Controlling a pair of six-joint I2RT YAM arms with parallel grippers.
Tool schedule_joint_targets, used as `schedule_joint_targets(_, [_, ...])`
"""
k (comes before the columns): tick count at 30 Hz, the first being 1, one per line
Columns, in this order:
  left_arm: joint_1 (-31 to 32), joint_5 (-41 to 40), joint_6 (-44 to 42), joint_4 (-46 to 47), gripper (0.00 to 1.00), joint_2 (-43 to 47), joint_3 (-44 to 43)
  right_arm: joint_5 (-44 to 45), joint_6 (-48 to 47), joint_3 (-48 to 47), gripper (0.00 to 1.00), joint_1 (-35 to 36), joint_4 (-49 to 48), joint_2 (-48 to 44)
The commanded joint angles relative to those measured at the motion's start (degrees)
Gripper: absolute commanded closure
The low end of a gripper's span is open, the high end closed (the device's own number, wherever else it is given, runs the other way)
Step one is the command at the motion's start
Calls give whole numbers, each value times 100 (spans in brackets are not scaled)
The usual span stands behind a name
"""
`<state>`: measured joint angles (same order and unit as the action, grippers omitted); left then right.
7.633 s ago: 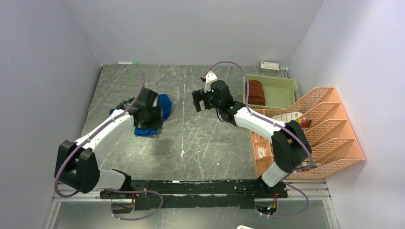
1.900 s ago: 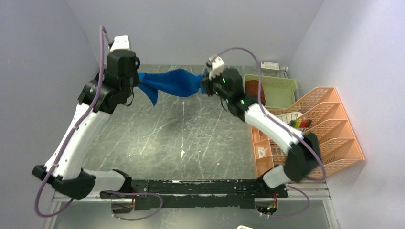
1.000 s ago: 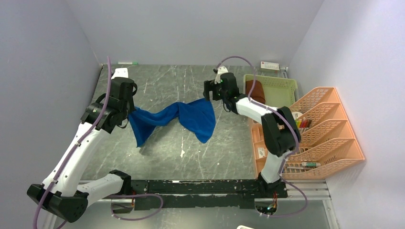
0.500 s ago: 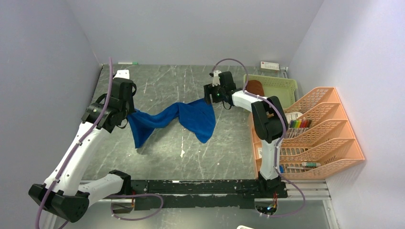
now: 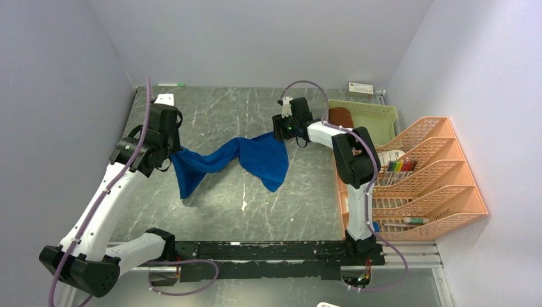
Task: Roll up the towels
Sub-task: Flatten out the towel at the center of the board.
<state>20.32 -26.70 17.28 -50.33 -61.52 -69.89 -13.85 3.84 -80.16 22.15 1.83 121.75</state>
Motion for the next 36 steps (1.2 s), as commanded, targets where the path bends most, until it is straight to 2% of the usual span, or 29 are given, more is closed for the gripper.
schedule_joint_targets(1, [-72, 86, -89, 80, 93, 70, -37, 174, -27, -199, 48, 16, -51, 303])
schedule_joint_targets(8, [-85, 82, -96, 40, 93, 92, -51, 258, -121, -448, 68, 126, 16, 514])
schedule_joint_targets(11, [-89, 77, -102, 32, 93, 90, -42, 294, -161, -513, 73, 155, 39, 566])
schedule_joint_targets(13, [-98, 68, -102, 35, 93, 76, -27, 286, -172, -527, 81, 163, 25, 577])
schedule_joint_targets(15, [-119, 101, -118, 48, 93, 63, 3, 263, -181, -530, 96, 169, 12, 573])
schedule_joint_targets(16, [-147, 171, -116, 94, 93, 57, 28, 243, -181, -536, 100, 167, 7, 560])
schedule_joint_targets(19, [-349, 426, -134, 280, 93, 10, 131, 97, -166, -337, 100, 138, -197, 260])
schedule_joint_targets(23, [-860, 698, -123, 528, 93, -158, -85, 120, 130, 375, 100, -73, -968, -1078])
schedule_joint_targets(27, [-1490, 883, -133, 691, 93, -328, -659, 494, 350, 891, 100, -380, -1302, -2612])
schedule_joint_targets(30, [-2001, 1202, -47, 768, 93, -270, -1005, 830, 416, 1240, 100, -542, -1321, -3790])
schedule_joint_targets(33, [-2446, 1783, 138, 1017, 93, 89, -959, 954, 392, 1454, 100, -558, -1114, -4651])
schedule_joint_targets(36, [-2527, 2008, 408, 1065, 93, 577, -736, 921, 400, 1815, 100, -555, -885, -5549])
